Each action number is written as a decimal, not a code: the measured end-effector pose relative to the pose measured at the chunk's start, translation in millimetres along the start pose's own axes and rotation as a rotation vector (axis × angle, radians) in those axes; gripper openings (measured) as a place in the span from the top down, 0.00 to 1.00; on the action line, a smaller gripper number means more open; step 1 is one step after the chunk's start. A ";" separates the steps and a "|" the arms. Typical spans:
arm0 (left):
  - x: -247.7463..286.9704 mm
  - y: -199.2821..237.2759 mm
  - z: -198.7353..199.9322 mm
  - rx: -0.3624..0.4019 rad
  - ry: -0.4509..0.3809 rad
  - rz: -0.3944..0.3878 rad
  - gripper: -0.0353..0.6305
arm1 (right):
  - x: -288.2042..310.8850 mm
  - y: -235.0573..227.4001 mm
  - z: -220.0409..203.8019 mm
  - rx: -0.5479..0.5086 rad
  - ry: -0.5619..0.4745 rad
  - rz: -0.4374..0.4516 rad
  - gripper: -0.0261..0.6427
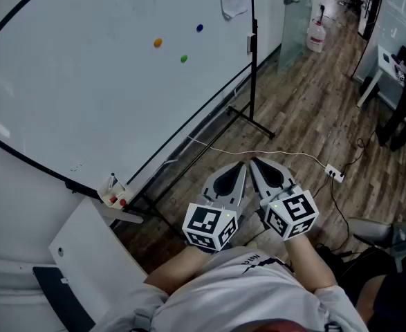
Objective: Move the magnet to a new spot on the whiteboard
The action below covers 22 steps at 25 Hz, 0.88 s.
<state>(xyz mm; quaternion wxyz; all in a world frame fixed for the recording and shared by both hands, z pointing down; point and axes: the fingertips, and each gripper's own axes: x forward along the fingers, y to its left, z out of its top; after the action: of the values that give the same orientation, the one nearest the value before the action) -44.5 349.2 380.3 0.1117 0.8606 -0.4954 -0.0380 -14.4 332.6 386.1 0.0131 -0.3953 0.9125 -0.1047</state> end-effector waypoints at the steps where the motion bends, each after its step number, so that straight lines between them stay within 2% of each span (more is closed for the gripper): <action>1: 0.4 -0.1 -0.4 0.000 -0.001 0.002 0.93 | -0.1 -0.4 -0.5 0.000 0.001 0.001 0.94; 8: 6.4 -5.3 -3.3 0.002 0.002 0.006 0.93 | -3.6 -8.2 -1.3 0.006 0.001 0.004 0.94; 13: 10.4 -8.7 -6.5 0.011 0.006 0.004 0.93 | -5.4 -10.0 -4.6 0.039 0.002 0.041 0.94; 22: 21.3 -16.5 -2.9 0.044 0.008 0.025 0.93 | -24.8 -35.4 15.2 0.041 -0.068 0.028 0.94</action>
<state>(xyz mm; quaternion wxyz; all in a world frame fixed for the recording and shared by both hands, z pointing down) -19.3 339.3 380.2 0.0952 0.8566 -0.5066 -0.0222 29.7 324.2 377.0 0.0538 -0.3855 0.9146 -0.1094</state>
